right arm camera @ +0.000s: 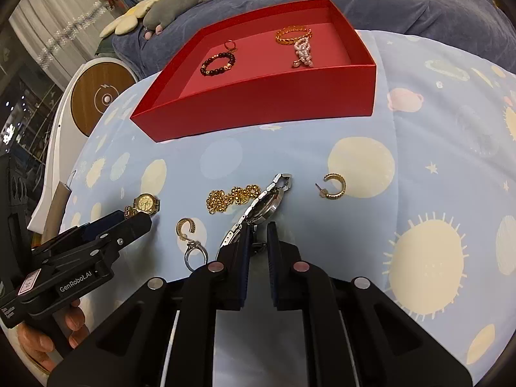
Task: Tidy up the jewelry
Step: 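Lower the right gripper onto the silver watch and close, then lower the left gripper onto the gold watch while the right holds the silver watch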
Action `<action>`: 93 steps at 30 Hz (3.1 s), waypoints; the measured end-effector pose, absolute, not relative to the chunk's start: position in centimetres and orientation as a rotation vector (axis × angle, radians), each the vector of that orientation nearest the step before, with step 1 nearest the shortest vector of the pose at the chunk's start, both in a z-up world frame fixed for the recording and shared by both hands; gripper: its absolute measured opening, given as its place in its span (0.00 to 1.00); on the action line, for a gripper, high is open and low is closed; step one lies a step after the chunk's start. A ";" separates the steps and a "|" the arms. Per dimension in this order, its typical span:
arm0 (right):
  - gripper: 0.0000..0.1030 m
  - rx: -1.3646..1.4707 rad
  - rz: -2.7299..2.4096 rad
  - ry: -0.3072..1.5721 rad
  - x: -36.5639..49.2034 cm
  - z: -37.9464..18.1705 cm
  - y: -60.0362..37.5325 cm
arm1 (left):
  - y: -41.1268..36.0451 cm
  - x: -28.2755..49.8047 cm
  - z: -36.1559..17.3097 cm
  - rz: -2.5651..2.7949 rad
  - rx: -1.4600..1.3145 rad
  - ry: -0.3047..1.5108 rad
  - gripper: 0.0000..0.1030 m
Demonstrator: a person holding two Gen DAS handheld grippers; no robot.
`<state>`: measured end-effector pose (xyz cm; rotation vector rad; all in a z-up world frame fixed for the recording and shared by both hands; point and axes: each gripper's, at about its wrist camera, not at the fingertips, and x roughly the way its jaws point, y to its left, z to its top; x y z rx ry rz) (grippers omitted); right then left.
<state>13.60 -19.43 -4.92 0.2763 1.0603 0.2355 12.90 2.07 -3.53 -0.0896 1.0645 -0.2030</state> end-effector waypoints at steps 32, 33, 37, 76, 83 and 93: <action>0.08 0.269 0.239 1.082 12.0 -4.5 -20.3 | 1.8 13.7 -3.6 -0.214 -0.082 1.054 0.56; 0.08 0.271 0.239 1.084 12.0 -4.6 -20.4 | 1.7 13.6 -3.6 -0.212 -0.078 1.051 0.54; 0.08 0.271 0.242 1.087 11.9 -4.5 -20.3 | 1.2 13.4 -3.6 -0.227 -0.058 1.040 0.39; 0.08 0.261 0.256 1.110 11.2 -4.3 -19.9 | -2.0 11.4 -3.2 -0.432 0.050 1.012 0.13; 0.08 0.255 0.256 1.110 11.3 -4.3 -19.8 | -2.6 10.4 -3.2 -0.476 0.020 1.044 0.10; 0.08 0.258 0.251 1.107 11.2 -4.3 -20.1 | -3.7 11.0 -2.9 -0.463 0.049 1.000 0.32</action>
